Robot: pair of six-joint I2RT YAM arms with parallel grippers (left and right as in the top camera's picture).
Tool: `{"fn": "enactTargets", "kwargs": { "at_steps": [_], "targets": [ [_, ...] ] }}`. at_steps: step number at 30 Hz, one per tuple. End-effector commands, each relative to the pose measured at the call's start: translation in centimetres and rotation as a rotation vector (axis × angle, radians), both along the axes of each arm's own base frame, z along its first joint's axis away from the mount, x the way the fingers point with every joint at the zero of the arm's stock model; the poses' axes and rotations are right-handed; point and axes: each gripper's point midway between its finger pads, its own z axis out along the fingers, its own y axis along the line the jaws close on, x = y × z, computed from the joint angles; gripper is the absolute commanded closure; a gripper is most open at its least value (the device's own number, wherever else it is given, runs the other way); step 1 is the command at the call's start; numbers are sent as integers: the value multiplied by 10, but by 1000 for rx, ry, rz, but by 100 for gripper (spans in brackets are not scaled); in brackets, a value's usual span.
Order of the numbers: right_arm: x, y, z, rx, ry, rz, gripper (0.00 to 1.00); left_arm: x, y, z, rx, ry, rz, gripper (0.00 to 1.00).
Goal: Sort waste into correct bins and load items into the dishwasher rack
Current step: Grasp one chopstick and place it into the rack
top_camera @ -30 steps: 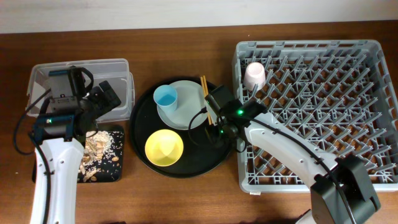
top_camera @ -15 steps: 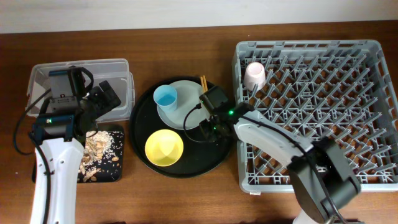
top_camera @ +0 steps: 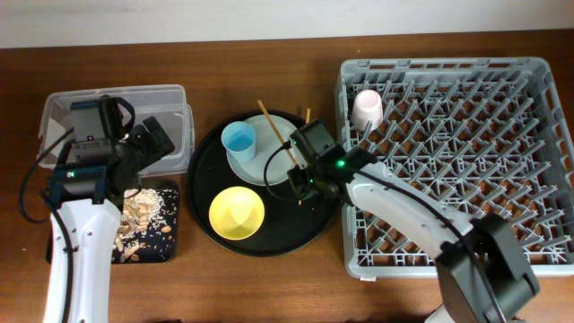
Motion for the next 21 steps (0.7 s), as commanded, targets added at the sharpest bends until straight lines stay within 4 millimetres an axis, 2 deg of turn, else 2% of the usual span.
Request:
{"fn": "enactTargets", "kwargs": {
  "at_steps": [1, 2, 3, 5, 7, 9, 14, 16, 19, 21],
  "targets": [
    [-5, -4, 21, 13, -27, -7, 96, 2, 1, 8, 2, -20, -3, 1],
    [-6, -9, 31, 22, -36, -20, 96, 2, 1, 8, 2, -20, -3, 1],
    [-8, -21, 47, 43, -34, -79, 96, 2, 1, 8, 2, -20, -3, 1],
    [-18, -56, 65, 52, 3, -198, 96, 2, 1, 8, 2, -20, -3, 1],
    [-38, -92, 73, 36, 87, -284, 96, 2, 1, 8, 2, -20, -3, 1],
    [-58, -118, 68, -12, 178, -338, 96, 2, 1, 8, 2, -20, -3, 1],
    [-67, -131, 42, -36, 239, -412, 96, 2, 1, 8, 2, -20, -3, 1],
    [-69, -143, 30, -75, 241, -505, 96, 2, 1, 8, 2, -20, -3, 1],
    [-63, -146, 27, -73, 214, -547, 96, 2, 1, 8, 2, -20, -3, 1],
    [-59, -156, 27, -110, 180, -599, 96, 2, 1, 8, 2, -20, -3, 1]
  ]
}}
